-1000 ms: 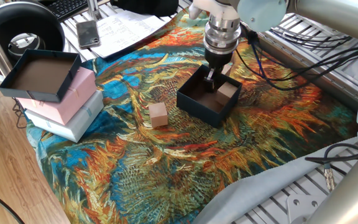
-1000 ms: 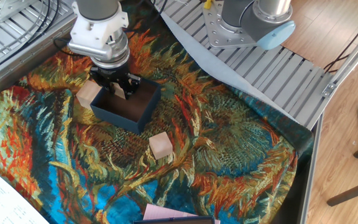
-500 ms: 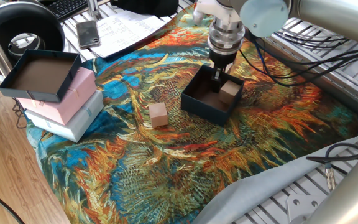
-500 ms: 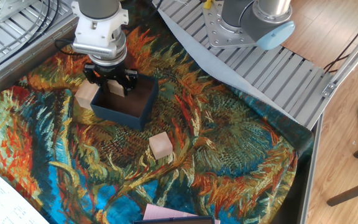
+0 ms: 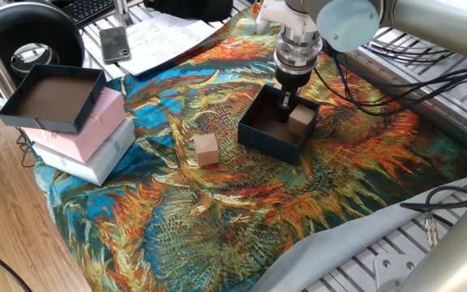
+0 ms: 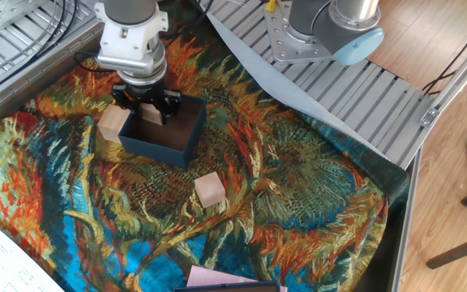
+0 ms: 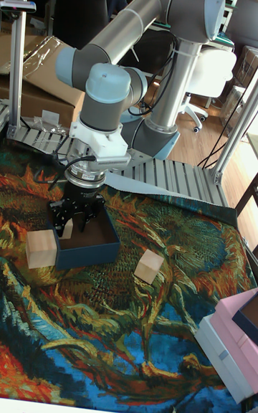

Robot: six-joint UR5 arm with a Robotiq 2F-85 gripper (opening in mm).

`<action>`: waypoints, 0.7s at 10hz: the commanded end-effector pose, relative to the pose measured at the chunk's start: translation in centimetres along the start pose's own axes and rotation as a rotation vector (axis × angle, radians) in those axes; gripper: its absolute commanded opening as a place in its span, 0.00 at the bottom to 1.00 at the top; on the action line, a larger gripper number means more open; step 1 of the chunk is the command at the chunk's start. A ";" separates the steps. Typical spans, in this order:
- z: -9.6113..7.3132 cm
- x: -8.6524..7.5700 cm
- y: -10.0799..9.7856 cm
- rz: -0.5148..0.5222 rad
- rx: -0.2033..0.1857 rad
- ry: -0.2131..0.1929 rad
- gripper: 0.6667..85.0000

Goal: Take everything out of the gift box

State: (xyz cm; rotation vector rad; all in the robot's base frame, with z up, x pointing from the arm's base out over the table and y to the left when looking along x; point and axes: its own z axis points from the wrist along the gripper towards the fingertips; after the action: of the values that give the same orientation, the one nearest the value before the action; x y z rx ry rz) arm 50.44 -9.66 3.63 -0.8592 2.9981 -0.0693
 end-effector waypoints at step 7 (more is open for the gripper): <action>0.1 0.8 -1.1 -0.076 0.020 0.019 0.66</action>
State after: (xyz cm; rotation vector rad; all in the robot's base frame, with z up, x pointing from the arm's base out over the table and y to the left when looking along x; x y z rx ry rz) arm 50.40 -10.24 3.34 -0.9047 2.9937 -0.0930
